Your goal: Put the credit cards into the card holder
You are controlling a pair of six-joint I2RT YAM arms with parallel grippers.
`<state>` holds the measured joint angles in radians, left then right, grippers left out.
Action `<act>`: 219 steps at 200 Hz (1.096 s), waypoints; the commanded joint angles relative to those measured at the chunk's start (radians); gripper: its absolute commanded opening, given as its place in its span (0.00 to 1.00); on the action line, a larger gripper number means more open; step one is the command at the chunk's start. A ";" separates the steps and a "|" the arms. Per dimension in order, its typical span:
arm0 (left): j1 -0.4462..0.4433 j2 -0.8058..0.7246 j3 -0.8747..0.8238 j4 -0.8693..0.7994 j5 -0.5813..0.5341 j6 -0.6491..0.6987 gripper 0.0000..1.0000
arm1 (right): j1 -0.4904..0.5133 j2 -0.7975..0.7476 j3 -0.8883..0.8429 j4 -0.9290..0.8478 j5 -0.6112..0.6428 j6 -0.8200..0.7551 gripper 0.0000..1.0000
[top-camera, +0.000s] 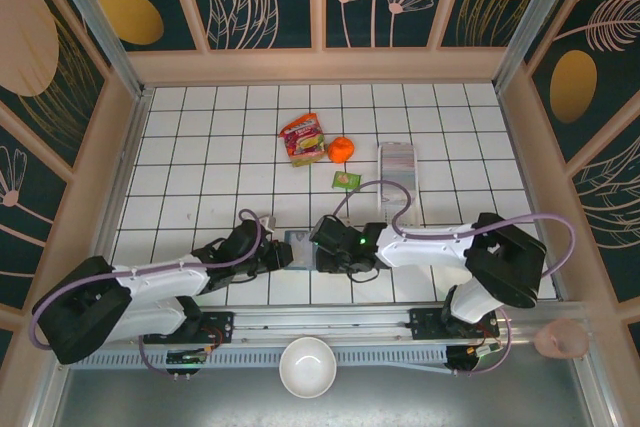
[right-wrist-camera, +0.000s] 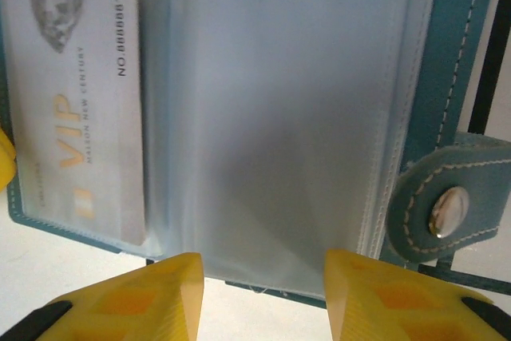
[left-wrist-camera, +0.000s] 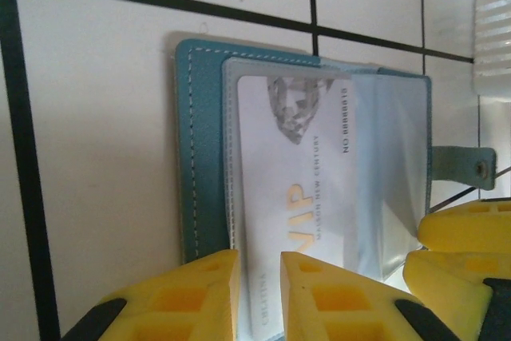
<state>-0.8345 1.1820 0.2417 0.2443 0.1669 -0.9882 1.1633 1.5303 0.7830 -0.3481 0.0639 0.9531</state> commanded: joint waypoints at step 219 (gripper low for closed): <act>-0.005 0.005 -0.027 -0.025 -0.081 -0.020 0.13 | 0.004 0.060 -0.022 0.377 -0.013 0.082 0.47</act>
<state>-0.8345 1.1664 0.2253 0.2497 0.1146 -0.9974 1.1633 1.5925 0.7727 -0.0319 0.0555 1.0100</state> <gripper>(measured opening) 0.136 0.468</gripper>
